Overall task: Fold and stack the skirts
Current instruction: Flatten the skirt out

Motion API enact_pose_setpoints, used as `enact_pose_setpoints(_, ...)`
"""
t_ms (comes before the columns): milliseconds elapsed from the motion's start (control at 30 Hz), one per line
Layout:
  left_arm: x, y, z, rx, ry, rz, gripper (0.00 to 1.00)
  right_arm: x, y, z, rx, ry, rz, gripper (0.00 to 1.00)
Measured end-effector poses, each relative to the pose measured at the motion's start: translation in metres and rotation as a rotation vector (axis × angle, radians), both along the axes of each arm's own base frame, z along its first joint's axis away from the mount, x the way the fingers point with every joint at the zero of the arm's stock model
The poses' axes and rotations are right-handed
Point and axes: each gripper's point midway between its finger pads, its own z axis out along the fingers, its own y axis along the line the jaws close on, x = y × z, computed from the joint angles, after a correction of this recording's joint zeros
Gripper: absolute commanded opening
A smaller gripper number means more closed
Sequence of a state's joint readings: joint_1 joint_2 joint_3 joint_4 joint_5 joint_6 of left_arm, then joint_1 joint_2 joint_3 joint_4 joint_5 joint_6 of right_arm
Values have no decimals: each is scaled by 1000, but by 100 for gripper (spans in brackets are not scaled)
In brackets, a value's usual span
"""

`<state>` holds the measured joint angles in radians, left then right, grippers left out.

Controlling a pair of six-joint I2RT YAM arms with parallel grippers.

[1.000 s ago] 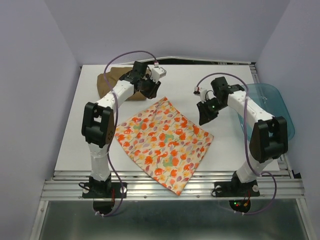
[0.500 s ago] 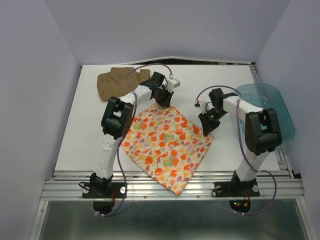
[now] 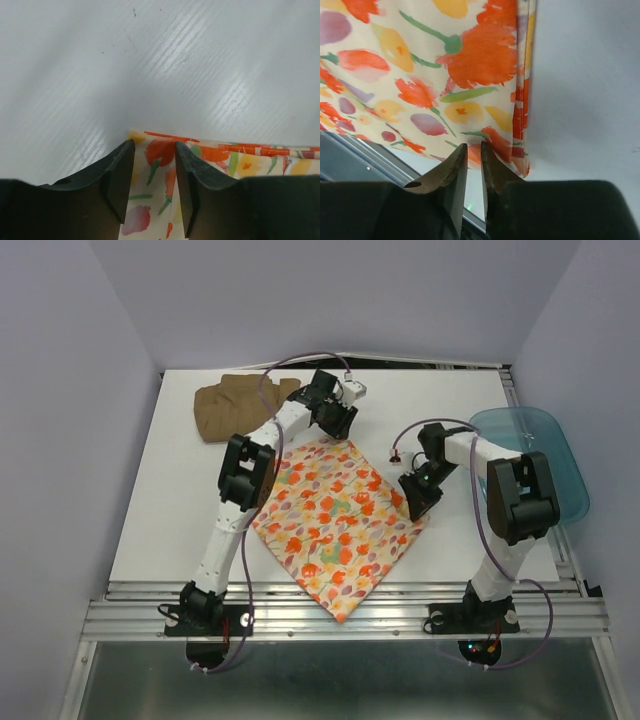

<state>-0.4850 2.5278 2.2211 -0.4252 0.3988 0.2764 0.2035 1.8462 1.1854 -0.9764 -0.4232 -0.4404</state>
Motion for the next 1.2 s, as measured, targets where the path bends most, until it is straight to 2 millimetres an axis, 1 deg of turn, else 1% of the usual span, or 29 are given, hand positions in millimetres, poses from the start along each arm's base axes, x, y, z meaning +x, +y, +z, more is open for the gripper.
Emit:
enact_pose_setpoints(33,-1,3,2,10,-4,7,54,2,2,3,10,-1,-1,38)
enact_pose_setpoints(100,-5,12,11,29,-8,17,54,15,9,17,37,-37,-18,51)
enact_pose_setpoints(133,-12,22,22,47,-9,26,54,24,11,25,47,-71,-21,57)
enact_pose_setpoints(167,-19,29,33,57,-14,28,56,34,14,35,58,-111,-27,65)
enact_pose_setpoints(200,-27,36,44,71,-18,30,57,44,16,46,70,-156,-29,68)
enact_pose_setpoints(233,-36,46,71,71,-52,36,57,53,19,55,80,-194,-38,69)
enact_pose_setpoints(300,-52,61,109,69,-107,46,57,70,24,77,108,-284,-41,66)
enact_pose_setpoints(333,-69,74,129,71,-136,54,57,75,25,83,118,-309,-37,63)
enact_pose_setpoints(367,-77,81,142,68,-154,61,56,83,27,90,127,-337,-32,61)
enact_pose_setpoints(400,-90,90,155,62,-172,65,56,87,28,92,130,-353,-26,60)
enact_pose_setpoints(433,-102,98,159,61,-181,70,55,92,29,92,129,-355,-17,59)
enact_pose_setpoints(467,-111,103,159,63,-178,70,54,96,29,89,127,-356,-9,57)
enact_pose_setpoints(500,-125,111,149,78,-156,68,54,100,29,83,121,-350,0,54)
enact_pose_setpoints(533,-133,115,140,89,-136,65,54,101,28,74,110,-337,10,52)
enact_pose_setpoints(567,-144,121,115,114,-92,62,53,101,26,64,97,-321,20,45)
enact_pose_setpoints(600,-155,127,94,140,-43,58,52,99,23,51,80,-295,30,42)
enact_pose_setpoints(633,-163,131,78,160,-6,56,50,96,22,43,69,-278,38,39)
enact_pose_setpoints(667,-180,139,48,205,76,51,49,92,19,30,48,-252,50,32)
enact_pose_setpoints(700,-189,144,33,229,119,49,49,89,17,24,38,-240,58,30)
enact_pose_setpoints(733,-198,149,16,260,171,48,48,85,14,15,20,-222,64,25)
enact_pose_setpoints(800,-205,154,1,288,215,48,47,79,10,6,1,-206,76,22)
enact_pose_setpoints(867,-204,155,-5,300,221,51,45,68,6,-6,-22,-181,88,20)
enact_pose_setpoints(967,-197,154,-9,312,222,56,44,46,1,-9,-33,-155,101,15)
enact_pose_setpoints(1033,-181,147,-12,313,217,59,43,32,1,-11,-37,-149,119,15)
enact_pose_setpoints(1067,-173,143,-15,312,214,59,43,19,2,-11,-41,-139,136,14)
enact_pose_setpoints(1100,-163,138,-17,312,214,61,43,8,3,-13,-45,-124,153,12)
enact_pose_setpoints(1167,-138,126,-15,296,186,63,43,-10,7,-14,-48,-99,185,12)
enact_pose_setpoints(1200,-129,121,-16,291,177,64,43,-18,10,-14,-51,-86,204,12)
